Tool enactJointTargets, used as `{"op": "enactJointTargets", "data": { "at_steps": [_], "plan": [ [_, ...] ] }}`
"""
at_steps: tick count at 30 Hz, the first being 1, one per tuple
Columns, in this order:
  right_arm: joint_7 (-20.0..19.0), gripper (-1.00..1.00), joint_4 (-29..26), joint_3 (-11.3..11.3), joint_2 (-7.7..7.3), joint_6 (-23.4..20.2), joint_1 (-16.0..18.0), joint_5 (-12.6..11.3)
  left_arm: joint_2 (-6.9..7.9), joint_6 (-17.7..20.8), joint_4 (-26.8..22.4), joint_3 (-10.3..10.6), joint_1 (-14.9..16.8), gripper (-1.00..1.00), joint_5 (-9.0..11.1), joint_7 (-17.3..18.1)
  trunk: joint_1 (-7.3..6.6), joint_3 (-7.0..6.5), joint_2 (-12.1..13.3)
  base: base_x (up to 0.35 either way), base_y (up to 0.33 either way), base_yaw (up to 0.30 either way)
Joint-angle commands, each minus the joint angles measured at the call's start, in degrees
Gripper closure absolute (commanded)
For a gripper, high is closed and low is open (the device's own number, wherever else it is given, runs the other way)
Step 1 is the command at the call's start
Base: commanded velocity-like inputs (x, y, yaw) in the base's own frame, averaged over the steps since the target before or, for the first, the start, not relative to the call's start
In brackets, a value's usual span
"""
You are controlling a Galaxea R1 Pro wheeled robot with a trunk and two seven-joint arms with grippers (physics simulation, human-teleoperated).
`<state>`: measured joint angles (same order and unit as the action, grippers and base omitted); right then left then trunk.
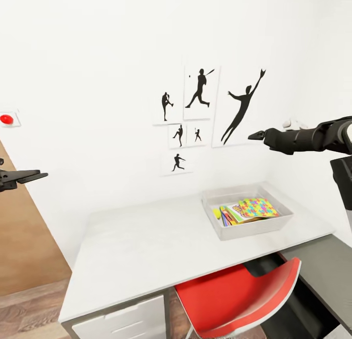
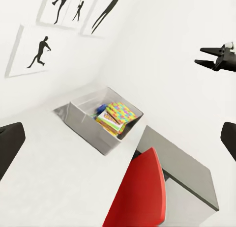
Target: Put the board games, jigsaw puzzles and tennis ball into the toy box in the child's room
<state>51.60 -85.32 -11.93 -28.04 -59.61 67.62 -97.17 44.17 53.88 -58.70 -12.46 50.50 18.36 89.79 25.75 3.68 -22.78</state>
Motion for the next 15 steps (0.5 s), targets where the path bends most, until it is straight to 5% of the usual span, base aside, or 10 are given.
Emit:
{"op": "enactJointTargets", "data": {
  "at_steps": [1,15],
  "plan": [
    [0.59,-1.0,0.02,-0.1,-0.02,-0.06,0.1,-0.48,0.04,0.61,-0.01,0.03,0.03,-1.0,0.01,0.21,0.04,0.14,-0.14,-0.039,0.045,-0.235],
    [0.61,-1.0,0.42,-0.11,0.0,0.01,-0.24,-0.34,0.04,0.61,-0.01,0.07,0.03,-1.0,-0.01,0.21,0.04,-0.08,-0.14,-0.044,-0.021,-0.264]
  ]
}}
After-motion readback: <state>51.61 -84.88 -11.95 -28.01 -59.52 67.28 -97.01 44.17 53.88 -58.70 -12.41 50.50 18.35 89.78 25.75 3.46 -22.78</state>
